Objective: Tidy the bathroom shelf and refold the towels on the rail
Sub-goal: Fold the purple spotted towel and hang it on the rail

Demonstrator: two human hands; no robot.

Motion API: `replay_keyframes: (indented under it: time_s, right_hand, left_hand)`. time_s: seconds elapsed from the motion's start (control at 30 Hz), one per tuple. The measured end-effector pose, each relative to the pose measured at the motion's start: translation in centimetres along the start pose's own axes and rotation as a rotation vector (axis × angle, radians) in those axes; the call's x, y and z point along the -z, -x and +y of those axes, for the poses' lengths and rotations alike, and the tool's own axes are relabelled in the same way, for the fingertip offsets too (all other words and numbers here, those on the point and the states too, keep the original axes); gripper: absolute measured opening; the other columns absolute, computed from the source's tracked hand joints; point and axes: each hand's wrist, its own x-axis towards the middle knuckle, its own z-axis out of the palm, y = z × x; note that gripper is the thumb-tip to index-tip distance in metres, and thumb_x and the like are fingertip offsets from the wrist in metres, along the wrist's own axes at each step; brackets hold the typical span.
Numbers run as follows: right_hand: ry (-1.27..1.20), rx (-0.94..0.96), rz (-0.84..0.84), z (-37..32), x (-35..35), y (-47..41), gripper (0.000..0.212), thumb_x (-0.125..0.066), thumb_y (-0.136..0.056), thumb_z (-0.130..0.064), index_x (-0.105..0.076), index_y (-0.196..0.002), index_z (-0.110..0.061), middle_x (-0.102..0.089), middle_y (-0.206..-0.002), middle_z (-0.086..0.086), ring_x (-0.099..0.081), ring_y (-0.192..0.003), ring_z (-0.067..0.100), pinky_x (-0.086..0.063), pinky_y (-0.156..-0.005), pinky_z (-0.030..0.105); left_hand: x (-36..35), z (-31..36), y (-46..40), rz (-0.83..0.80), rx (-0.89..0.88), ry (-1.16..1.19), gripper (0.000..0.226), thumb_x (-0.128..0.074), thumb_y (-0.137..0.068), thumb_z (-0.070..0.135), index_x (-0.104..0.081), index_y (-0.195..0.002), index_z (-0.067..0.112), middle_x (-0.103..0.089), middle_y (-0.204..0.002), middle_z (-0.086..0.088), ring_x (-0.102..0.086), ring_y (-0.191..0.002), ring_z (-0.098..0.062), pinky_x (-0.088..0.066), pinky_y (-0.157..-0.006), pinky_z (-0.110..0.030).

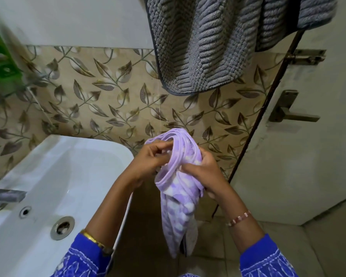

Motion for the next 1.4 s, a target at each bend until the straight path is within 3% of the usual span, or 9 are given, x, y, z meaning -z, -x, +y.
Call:
replay_keyframes:
  time_s: [0.1, 0.3, 0.47, 0.77, 0.87, 1.0, 1.1, 1.2, 1.4]
  right_hand:
    - [-0.078, -0.021, 0.012, -0.2, 0.6, -0.1, 0.036, -0.065, -0.072, 0.01, -0.062, -0.086, -0.023, -0.071, -0.079, -0.008, -0.068, -0.073, 0.005, -0.054, -0.064, 0.019]
    - [-0.182, -0.082, 0.054, -0.3, 1.4, 0.0, 0.044, -0.07, -0.065, -0.026, -0.056, -0.105, -0.017, -0.068, -0.103, 0.007, -0.067, -0.091, 0.019, -0.054, -0.073, 0.03]
    - [-0.197, -0.048, 0.026, -0.2, 1.5, 0.2, 0.027, -0.069, -0.078, -0.014, -0.059, -0.102, -0.02, -0.07, -0.101, 0.006, -0.068, -0.091, 0.017, -0.055, -0.077, 0.029]
    - [0.352, 0.065, 0.011, 0.1, 0.2, 0.7, 0.074, -0.066, -0.059, -0.048, -0.051, -0.126, -0.021, -0.053, -0.123, 0.005, -0.057, -0.111, 0.017, -0.049, -0.094, 0.041]
    - [0.537, 0.068, 0.003, -0.1, 0.1, 0.8, 0.079, -0.054, -0.06, -0.043, -0.043, -0.133, -0.017, -0.057, -0.122, 0.006, -0.058, -0.107, 0.021, -0.05, -0.091, 0.04]
    - [0.625, 0.041, 0.102, 0.1, 0.0, 1.0, 0.051, -0.044, -0.081, -0.02, -0.041, -0.132, -0.014, -0.063, -0.098, 0.009, -0.061, -0.082, 0.022, -0.052, -0.072, 0.035]
    - [0.531, 0.023, 0.25, -0.1, -0.3, 1.3, 0.017, -0.038, -0.088, -0.005, -0.046, -0.101, -0.01, -0.052, -0.073, 0.004, -0.049, -0.064, 0.021, -0.037, -0.053, 0.028]
    - [0.339, -0.071, 0.402, 0.7, 1.0, 0.5, 0.019, -0.037, -0.085, 0.002, -0.054, -0.093, -0.004, -0.053, -0.073, 0.007, -0.047, -0.063, 0.019, -0.036, -0.052, 0.024]
    - [0.131, -0.174, 0.735, 1.3, 6.4, -0.1, 0.02, -0.037, -0.075, 0.009, -0.058, -0.077, 0.009, -0.048, -0.061, 0.01, -0.047, -0.049, 0.011, -0.033, -0.05, 0.022]
  left_hand:
    - [-0.5, -0.9, 0.2, 0.038, -0.059, -0.072, 0.037, -0.057, -0.086, 0.006, -0.058, -0.122, 0.016, -0.063, -0.118, -0.01, -0.059, -0.103, -0.018, -0.048, -0.092, -0.032]
    - [-2.6, -1.8, 1.3, 0.129, 0.058, 0.393, 0.03, -0.039, -0.096, 0.018, -0.063, -0.107, 0.003, -0.075, -0.081, 0.004, -0.07, -0.075, -0.009, -0.056, -0.064, -0.019]
    - [-4.0, -2.1, 1.6, 0.026, 0.018, 0.599, 0.043, -0.052, -0.082, 0.04, -0.062, -0.109, 0.009, -0.075, -0.095, -0.002, -0.07, -0.089, -0.014, -0.057, -0.073, -0.024]
    - [-5.2, -3.0, 2.2, 0.159, 0.037, 0.487, 0.026, -0.05, -0.09, 0.023, -0.066, -0.106, 0.01, -0.071, -0.104, -0.014, -0.065, -0.101, -0.028, -0.051, -0.093, -0.039]
    - [-4.9, -3.1, 2.5, 0.162, 0.061, 0.468, 0.028, -0.038, -0.096, 0.019, -0.065, -0.1, 0.015, -0.075, -0.091, -0.002, -0.071, -0.088, -0.015, -0.057, -0.077, -0.024]
    - [-4.7, -2.6, 2.9, 0.192, 0.131, 0.49, 0.029, -0.038, -0.097, 0.022, -0.061, -0.113, 0.015, -0.071, -0.106, -0.008, -0.067, -0.1, -0.021, -0.053, -0.09, -0.034]
    - [-4.8, -2.3, 2.8, 0.247, 0.167, 0.558, 0.031, -0.038, -0.097, 0.023, -0.058, -0.117, 0.011, -0.069, -0.109, -0.009, -0.067, -0.099, -0.021, -0.053, -0.089, -0.035]
    - [-4.1, -1.1, 2.7, 0.388, 0.214, 0.613, 0.026, -0.038, -0.097, 0.023, -0.061, -0.097, 0.011, -0.068, -0.097, -0.008, -0.067, -0.084, -0.019, -0.055, -0.074, -0.031]
    - [0.6, -1.6, 3.2, 0.652, 0.28, 0.558, 0.032, -0.038, -0.096, 0.021, -0.054, -0.117, 0.005, -0.057, -0.125, -0.017, -0.056, -0.106, -0.03, -0.044, -0.091, -0.039]
